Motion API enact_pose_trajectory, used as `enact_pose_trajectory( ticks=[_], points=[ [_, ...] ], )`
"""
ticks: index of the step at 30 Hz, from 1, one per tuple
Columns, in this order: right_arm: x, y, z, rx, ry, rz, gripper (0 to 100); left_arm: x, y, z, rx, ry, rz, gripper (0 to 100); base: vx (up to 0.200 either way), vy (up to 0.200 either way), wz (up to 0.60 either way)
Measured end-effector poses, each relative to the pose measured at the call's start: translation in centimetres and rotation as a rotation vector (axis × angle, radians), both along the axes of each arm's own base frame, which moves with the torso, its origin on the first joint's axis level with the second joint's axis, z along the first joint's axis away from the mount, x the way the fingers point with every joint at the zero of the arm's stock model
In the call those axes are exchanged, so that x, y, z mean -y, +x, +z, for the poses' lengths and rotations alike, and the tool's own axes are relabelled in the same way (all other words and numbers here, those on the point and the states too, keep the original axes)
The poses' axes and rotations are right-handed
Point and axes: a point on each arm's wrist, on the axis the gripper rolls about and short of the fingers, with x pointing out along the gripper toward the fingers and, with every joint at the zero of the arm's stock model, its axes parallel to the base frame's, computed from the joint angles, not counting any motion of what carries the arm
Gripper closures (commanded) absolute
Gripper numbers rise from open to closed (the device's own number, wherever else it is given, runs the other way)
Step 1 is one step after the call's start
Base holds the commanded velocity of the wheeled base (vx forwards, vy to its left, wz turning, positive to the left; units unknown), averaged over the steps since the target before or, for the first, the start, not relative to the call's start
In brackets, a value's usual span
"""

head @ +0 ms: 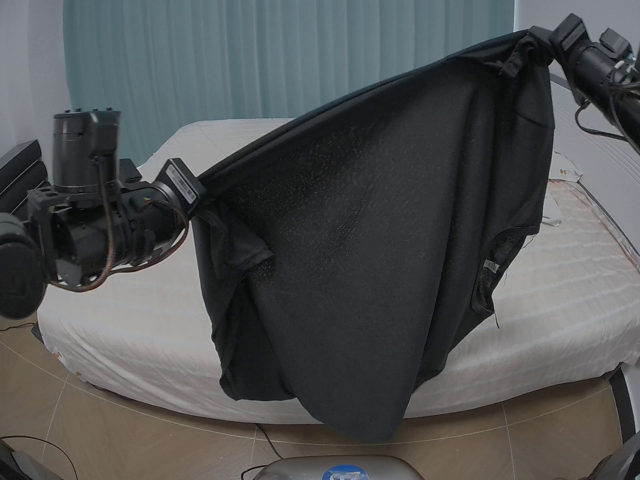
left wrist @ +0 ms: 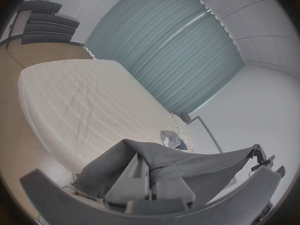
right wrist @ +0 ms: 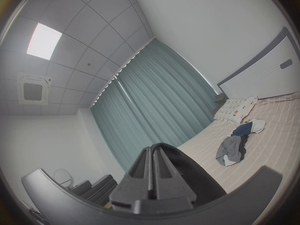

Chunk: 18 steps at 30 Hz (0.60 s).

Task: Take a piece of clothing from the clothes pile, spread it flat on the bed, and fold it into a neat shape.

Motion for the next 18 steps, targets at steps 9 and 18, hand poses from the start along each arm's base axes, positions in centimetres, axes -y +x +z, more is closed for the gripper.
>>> enact_pose_trajectory(
  ticks=[9, 18],
  points=[
    [-0.7, 7.6, -3.3, -0.031, -0.008, -0.068, 100, 1.6, 6.1, -3.0, -0.077, 0.010, 0.015, 100, 0.200, 0.000, 0.00],
    [-1.6, 12.1, -6.8, -0.042, -0.012, -0.102, 100, 3.1, 11.5, -5.3, -0.091, 0.002, 0.007, 100, 0.200, 0.000, 0.00]
  ],
)
